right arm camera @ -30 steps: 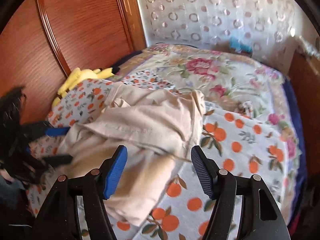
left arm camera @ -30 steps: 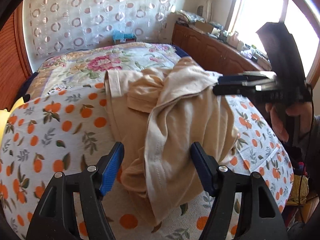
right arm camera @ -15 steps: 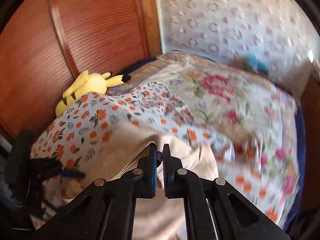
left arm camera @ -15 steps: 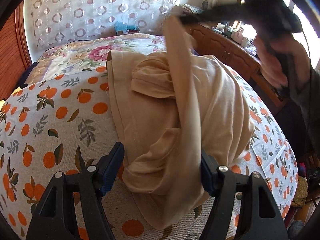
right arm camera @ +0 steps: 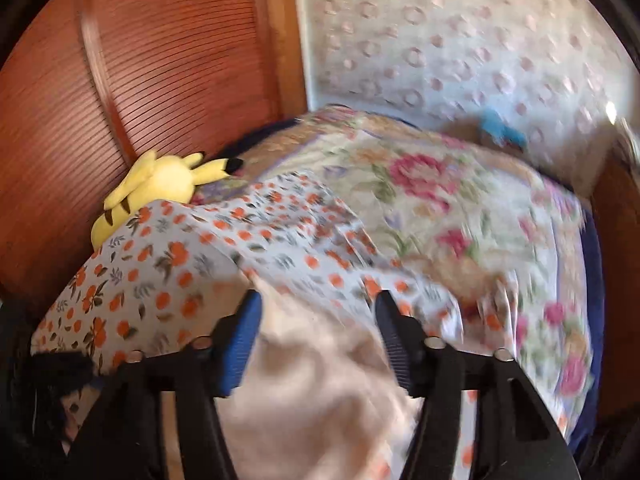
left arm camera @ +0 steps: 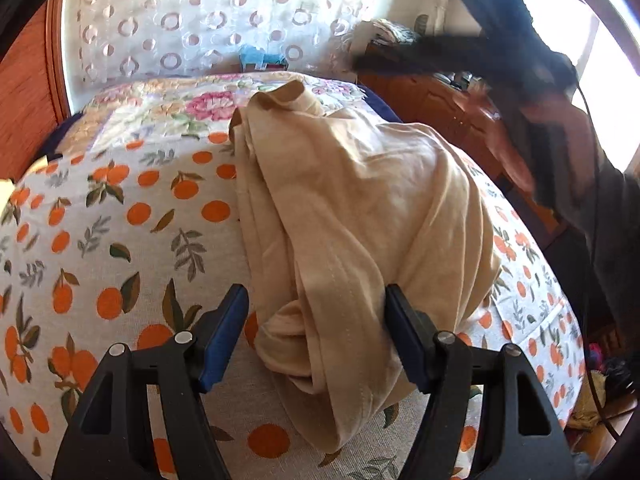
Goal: Fold small clothes
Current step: 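Grasp the folded shirt with the left tool and lift it off the sheet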
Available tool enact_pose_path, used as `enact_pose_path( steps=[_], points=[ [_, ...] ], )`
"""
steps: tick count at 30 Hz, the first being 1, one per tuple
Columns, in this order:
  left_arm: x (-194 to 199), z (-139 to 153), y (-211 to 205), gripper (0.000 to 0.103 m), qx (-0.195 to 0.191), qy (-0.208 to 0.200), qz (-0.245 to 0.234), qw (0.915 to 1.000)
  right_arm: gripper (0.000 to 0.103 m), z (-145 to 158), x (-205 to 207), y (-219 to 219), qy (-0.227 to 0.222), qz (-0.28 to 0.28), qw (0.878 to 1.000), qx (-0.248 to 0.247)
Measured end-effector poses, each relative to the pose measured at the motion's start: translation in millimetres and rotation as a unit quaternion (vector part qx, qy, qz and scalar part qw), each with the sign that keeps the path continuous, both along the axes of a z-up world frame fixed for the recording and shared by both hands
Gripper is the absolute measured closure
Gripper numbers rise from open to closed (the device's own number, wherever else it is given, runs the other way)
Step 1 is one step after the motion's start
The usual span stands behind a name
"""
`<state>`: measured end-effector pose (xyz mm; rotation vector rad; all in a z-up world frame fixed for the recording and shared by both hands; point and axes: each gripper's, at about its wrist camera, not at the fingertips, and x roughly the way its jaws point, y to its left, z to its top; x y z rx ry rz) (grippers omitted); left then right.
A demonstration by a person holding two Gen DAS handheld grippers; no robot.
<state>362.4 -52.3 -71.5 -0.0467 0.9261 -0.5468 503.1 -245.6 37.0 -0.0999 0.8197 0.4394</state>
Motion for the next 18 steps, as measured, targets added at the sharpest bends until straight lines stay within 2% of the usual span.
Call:
enact_pose_path(
  steps=[3, 7, 8, 10, 12, 14, 15, 16, 18],
  points=[
    [4, -6, 2, 0.033, -0.017, 0.023, 0.004, 0.9996, 0.03, -20, -4, -28, 0.05, -0.027, 0.998, 0.026],
    [11, -8, 0, 0.033, -0.022, 0.026, 0.01, 0.9994, 0.03, -42, 6, -30, 0.097, -0.033, 0.993, 0.054],
    [12, -9, -1, 0.038, -0.029, 0.028, 0.009, 0.9992, 0.03, -48, 8, -26, 0.11, -0.027, 0.992, 0.058],
    [10, -9, -3, 0.042, -0.029, 0.024, 0.013, 0.9992, 0.03, -63, 11, -18, 0.137, -0.022, 0.989, 0.051],
    [10, -10, -6, 0.052, -0.038, 0.028, 0.011, 0.9988, 0.029, -68, 11, -11, 0.131, -0.017, 0.991, 0.038],
    [11, -10, -7, 0.062, -0.05, 0.033, 0.01, 0.9981, 0.029, -69, 14, -11, 0.136, -0.016, 0.989, 0.059],
    [12, -12, -7, 0.073, -0.064, 0.042, 0.007, 0.9971, 0.031, -68, 15, -13, 0.138, -0.017, 0.988, 0.067],
    [11, -13, -6, 0.077, -0.073, 0.046, 0.005, 0.9963, 0.056, -68, 14, -15, 0.138, -0.015, 0.988, 0.071],
    [11, -11, -7, 0.084, -0.075, 0.042, -0.002, 0.9963, 0.08, -73, 13, -10, 0.148, -0.001, 0.986, 0.076]
  ],
)
